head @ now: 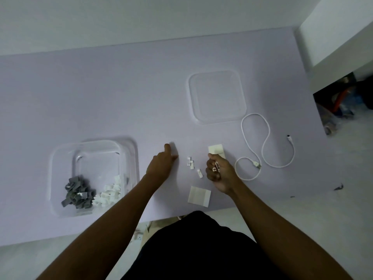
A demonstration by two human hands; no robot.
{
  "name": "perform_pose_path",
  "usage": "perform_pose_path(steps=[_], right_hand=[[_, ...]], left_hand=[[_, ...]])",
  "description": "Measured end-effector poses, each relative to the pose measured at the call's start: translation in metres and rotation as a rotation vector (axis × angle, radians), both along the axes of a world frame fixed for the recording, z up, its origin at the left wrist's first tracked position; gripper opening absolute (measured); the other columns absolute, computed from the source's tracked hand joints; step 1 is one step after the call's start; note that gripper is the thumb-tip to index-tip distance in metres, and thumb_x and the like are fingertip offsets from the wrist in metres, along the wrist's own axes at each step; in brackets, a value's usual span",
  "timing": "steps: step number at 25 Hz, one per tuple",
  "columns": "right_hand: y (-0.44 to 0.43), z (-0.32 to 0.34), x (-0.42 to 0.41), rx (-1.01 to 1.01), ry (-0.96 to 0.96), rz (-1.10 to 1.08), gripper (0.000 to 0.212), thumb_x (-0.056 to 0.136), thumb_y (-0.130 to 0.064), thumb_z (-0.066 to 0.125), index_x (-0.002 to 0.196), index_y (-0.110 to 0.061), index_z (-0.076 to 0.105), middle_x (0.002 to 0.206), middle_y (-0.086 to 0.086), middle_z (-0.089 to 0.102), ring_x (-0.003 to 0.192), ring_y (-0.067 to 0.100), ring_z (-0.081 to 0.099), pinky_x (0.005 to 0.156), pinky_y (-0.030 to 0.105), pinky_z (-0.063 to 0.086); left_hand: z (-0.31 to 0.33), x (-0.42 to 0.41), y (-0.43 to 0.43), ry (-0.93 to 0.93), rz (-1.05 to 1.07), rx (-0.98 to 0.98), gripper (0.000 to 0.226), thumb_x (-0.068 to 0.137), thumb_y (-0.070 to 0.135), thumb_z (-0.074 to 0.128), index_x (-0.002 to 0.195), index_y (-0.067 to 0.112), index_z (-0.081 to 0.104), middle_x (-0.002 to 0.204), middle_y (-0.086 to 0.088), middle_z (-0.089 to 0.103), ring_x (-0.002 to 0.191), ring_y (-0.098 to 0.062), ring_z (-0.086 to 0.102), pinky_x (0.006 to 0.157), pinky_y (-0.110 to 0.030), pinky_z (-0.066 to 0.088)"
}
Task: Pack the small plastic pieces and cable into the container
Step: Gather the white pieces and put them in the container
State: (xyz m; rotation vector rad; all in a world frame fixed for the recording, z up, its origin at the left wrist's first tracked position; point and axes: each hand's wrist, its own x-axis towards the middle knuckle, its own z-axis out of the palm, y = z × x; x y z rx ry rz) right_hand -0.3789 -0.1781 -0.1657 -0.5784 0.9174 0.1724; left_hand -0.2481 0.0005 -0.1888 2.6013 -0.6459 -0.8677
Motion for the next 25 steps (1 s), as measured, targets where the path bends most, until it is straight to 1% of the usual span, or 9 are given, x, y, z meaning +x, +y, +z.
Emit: perform_pose_path(steps=[2, 5, 11, 13, 15, 17, 20, 22, 25], right_hand=[[-0.003, 0.005, 0.000, 0.124, -0.073, 0.004, 0.029, 0.091, -0.020, 0.050, 0.063, -0.015, 0.048, 0.052, -0.001, 0.039, 0.031, 0.007, 0.025, 0.035, 0.020, 0.016], [0.001, 0.004, 0.002, 0.126, -0.090, 0.101, 0.031, 0.095, -0.021, 0.044, 0.075, -0.007, 0.063, 0.063, 0.004, 0.055, 0.036, 0.008, 0.034, 0.036, 0.019, 0.016], [-0.013, -0.004, -0.009, -0.023, 0.052, 0.080, 0.043, 0.091, -0.035, 0.063, 0.058, -0.018, 0.041, 0.053, -0.001, 0.036, 0.040, 0.009, 0.030, 0.039, 0.022, 0.012], [-0.014, -0.004, -0.017, -0.257, 0.118, 0.203, 0.037, 0.094, -0.034, 0.063, 0.064, -0.013, 0.056, 0.058, 0.002, 0.046, 0.042, 0.010, 0.033, 0.041, 0.021, 0.019], [-0.012, -0.007, -0.022, -0.656, 0.128, 0.415, 0.025, 0.098, -0.028, 0.060, 0.084, -0.010, 0.070, 0.065, -0.003, 0.055, 0.049, 0.008, 0.044, 0.049, 0.022, 0.031], [-0.008, -0.012, -0.028, -1.035, 0.052, 0.651, 0.016, 0.100, -0.024, 0.055, 0.107, -0.017, 0.068, 0.081, -0.011, 0.062, 0.065, 0.003, 0.055, 0.062, 0.023, 0.039], [-0.006, -0.015, -0.037, -1.119, -0.067, 0.956, 0.029, 0.097, -0.031, 0.059, 0.125, -0.030, 0.053, 0.076, -0.011, 0.060, 0.067, 0.005, 0.057, 0.060, 0.019, 0.040], [-0.006, -0.019, -0.036, -1.173, -0.094, 1.067, 0.041, 0.092, -0.037, 0.065, 0.129, -0.035, 0.048, 0.071, -0.005, 0.060, 0.065, 0.012, 0.059, 0.057, 0.025, 0.040], [-0.003, -0.020, -0.029, -1.293, -0.117, 1.133, 0.049, 0.088, -0.038, 0.068, 0.132, -0.034, 0.047, 0.084, 0.003, 0.070, 0.076, 0.022, 0.066, 0.066, 0.034, 0.051]], left_hand=[[0.003, 0.001, 0.000, 0.023, 0.060, -0.045, 0.034, 0.101, 0.030, 0.046, 0.123, 0.007, 0.034, 0.094, -0.025, 0.068, 0.085, -0.048, 0.064, 0.067, -0.041, 0.044], [0.004, -0.002, 0.000, -0.005, 0.099, -0.045, 0.047, 0.100, 0.029, 0.048, 0.135, 0.007, 0.027, 0.092, -0.023, 0.069, 0.082, -0.045, 0.066, 0.068, -0.041, 0.047], [0.000, -0.013, -0.005, -0.084, 0.121, 0.004, 0.030, 0.104, 0.028, 0.040, 0.118, 0.002, 0.037, 0.095, -0.023, 0.069, 0.083, -0.046, 0.067, 0.061, -0.038, 0.041], [-0.001, -0.014, -0.005, -0.107, 0.109, 0.005, 0.028, 0.104, 0.028, 0.039, 0.114, 0.002, 0.039, 0.097, -0.024, 0.067, 0.084, -0.046, 0.066, 0.060, -0.039, 0.040], [-0.002, -0.014, -0.003, -0.125, 0.091, 0.005, 0.026, 0.104, 0.028, 0.039, 0.112, 0.003, 0.038, 0.098, -0.024, 0.067, 0.083, -0.046, 0.067, 0.061, -0.042, 0.044], [-0.003, -0.014, -0.001, -0.115, 0.110, -0.013, 0.026, 0.103, 0.028, 0.040, 0.116, 0.006, 0.035, 0.099, -0.024, 0.066, 0.083, -0.046, 0.067, 0.064, -0.045, 0.050], [-0.002, -0.014, -0.003, -0.074, 0.187, -0.031, 0.034, 0.102, 0.029, 0.044, 0.123, 0.007, 0.031, 0.100, -0.025, 0.065, 0.085, -0.047, 0.066, 0.066, -0.043, 0.047], [0.000, -0.014, -0.005, -0.051, 0.236, -0.010, 0.037, 0.102, 0.031, 0.045, 0.123, 0.004, 0.032, 0.099, -0.025, 0.064, 0.087, -0.048, 0.065, 0.068, -0.046, 0.048], [0.006, -0.016, -0.007, -0.037, 0.273, 0.015, 0.038, 0.102, 0.033, 0.043, 0.118, 0.000, 0.035, 0.101, -0.027, 0.062, 0.091, -0.049, 0.064, 0.073, -0.050, 0.051]])
